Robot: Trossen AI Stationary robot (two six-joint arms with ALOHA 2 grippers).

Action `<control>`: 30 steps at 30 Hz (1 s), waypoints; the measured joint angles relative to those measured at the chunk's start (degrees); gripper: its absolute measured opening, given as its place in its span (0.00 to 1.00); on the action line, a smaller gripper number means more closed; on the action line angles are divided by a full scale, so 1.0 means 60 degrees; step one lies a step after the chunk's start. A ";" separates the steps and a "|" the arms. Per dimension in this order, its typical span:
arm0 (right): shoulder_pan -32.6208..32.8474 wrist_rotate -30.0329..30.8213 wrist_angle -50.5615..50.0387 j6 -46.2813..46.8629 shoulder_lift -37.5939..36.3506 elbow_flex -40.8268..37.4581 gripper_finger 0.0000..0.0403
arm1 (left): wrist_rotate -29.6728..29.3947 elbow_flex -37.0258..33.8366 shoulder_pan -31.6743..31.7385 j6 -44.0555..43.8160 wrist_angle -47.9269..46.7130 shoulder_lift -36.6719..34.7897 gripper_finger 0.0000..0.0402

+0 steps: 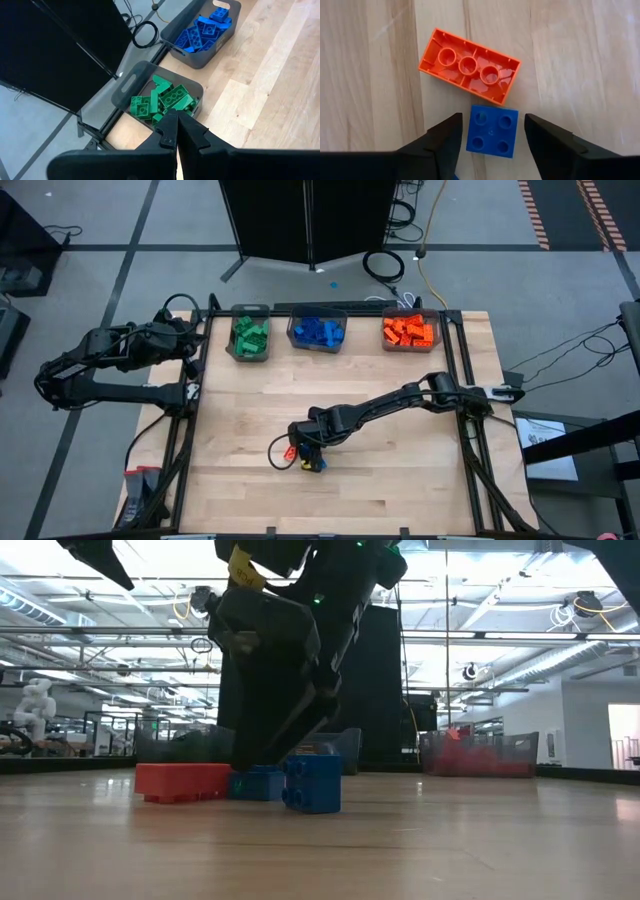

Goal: Sort blocks
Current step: Put the blue game piece into the middle black bin

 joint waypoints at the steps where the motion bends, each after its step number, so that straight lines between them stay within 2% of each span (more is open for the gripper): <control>1: -0.0004 -0.0003 -0.0005 0.0000 0.0000 0.0000 0.51 | 0.0000 -0.0002 0.0000 0.0000 0.0000 -0.0002 0.00; 22: -0.0040 -0.0453 0.0005 -0.0087 -0.0018 0.0018 0.10 | 0.0000 -0.0003 0.0000 -0.0015 0.0000 -0.0001 0.00; 27: -0.0040 -0.0453 0.0009 -0.0106 -0.0018 0.0018 0.08 | 0.0000 0.0000 0.0000 -0.0011 0.0004 -0.0003 0.00; 30: -0.0040 -0.0450 0.0003 -0.0084 -0.0018 0.0018 0.12 | 0.0000 0.0000 0.0000 -0.0007 0.0004 0.0000 0.00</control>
